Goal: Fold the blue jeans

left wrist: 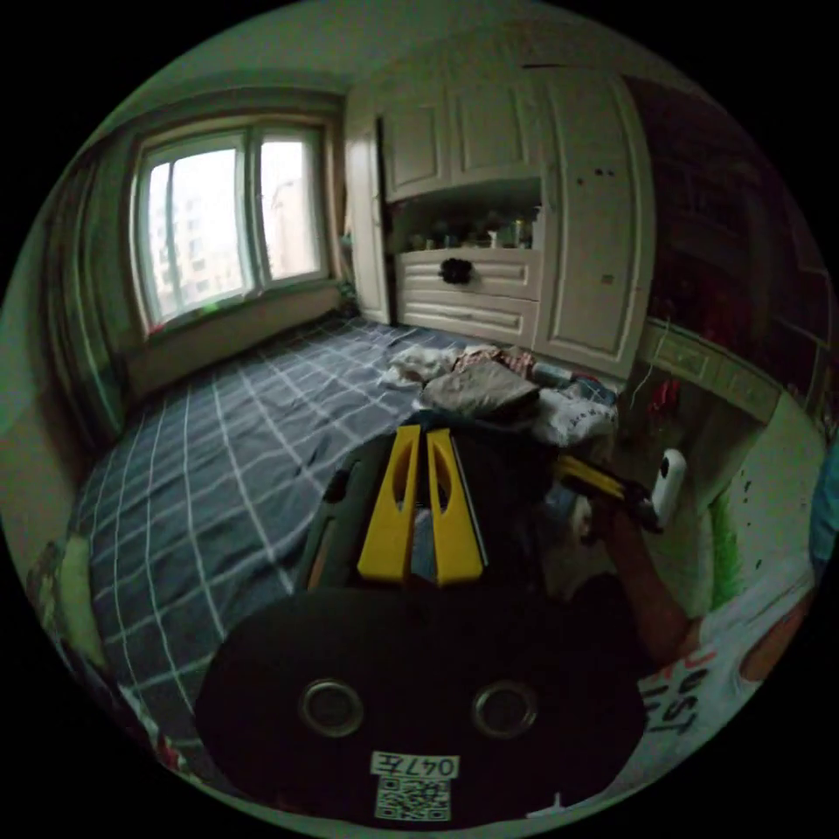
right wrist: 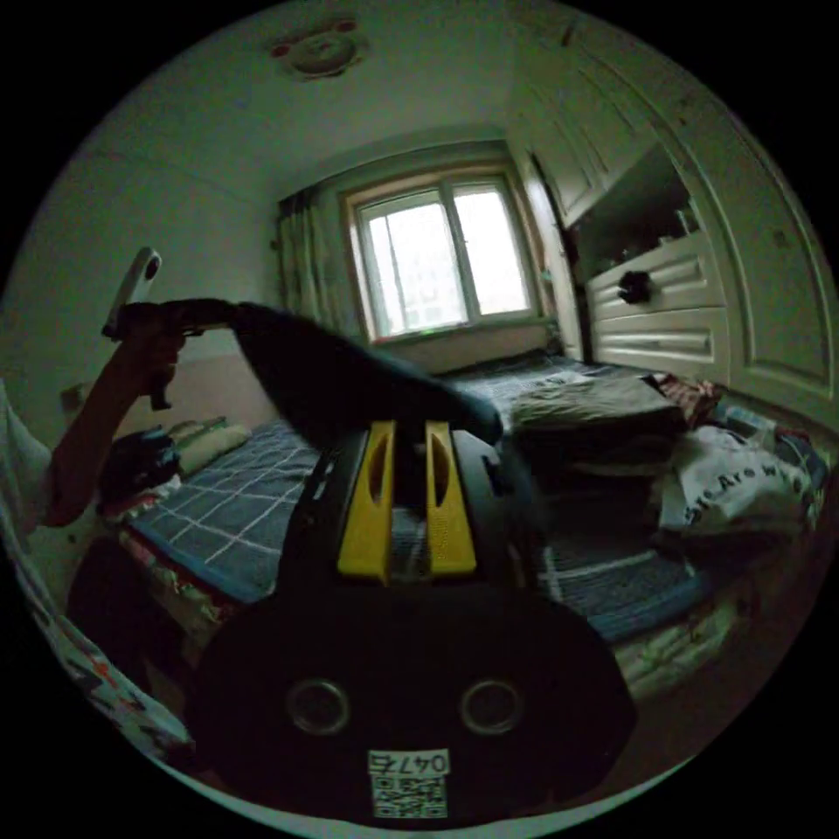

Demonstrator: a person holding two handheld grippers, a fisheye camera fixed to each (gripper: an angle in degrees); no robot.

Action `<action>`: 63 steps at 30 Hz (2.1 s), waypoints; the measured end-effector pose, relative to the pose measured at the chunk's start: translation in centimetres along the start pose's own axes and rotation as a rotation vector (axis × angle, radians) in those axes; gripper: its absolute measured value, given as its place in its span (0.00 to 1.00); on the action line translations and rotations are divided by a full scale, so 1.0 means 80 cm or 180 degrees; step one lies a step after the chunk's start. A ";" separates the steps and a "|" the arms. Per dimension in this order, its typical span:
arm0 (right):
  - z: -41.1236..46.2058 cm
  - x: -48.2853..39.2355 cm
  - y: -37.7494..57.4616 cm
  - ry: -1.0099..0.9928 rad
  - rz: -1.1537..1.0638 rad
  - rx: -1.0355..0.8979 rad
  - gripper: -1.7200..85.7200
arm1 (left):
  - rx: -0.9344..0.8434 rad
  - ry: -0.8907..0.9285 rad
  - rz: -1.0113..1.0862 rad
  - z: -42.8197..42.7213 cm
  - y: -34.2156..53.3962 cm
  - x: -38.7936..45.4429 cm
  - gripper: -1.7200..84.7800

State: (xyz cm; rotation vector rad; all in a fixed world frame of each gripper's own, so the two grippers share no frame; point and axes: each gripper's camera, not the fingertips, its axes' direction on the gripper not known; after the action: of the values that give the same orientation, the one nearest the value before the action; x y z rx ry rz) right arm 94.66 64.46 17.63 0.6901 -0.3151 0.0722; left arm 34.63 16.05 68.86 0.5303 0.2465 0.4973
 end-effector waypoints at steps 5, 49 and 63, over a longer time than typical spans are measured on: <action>0.056 -0.066 -0.013 -0.0975 -0.0292 -0.0716 0.09 | -0.0990 -0.0239 -0.0327 -0.025 0.140 -0.064 0.01; 0.327 -0.293 0.035 -0.0224 -0.0557 -0.1648 0.12 | -0.0154 -0.2283 -0.2983 -0.528 0.854 -0.488 0.06; 0.479 -0.399 0.089 -0.0323 -0.1089 -0.2165 0.11 | -0.2499 -0.2201 -0.0460 -0.266 0.874 -0.543 0.12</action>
State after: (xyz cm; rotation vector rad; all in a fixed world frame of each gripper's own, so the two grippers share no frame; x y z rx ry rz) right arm 53.10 46.79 39.97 0.0640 -0.2909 -0.3836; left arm -36.94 55.13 92.86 -0.1059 -0.5587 0.2139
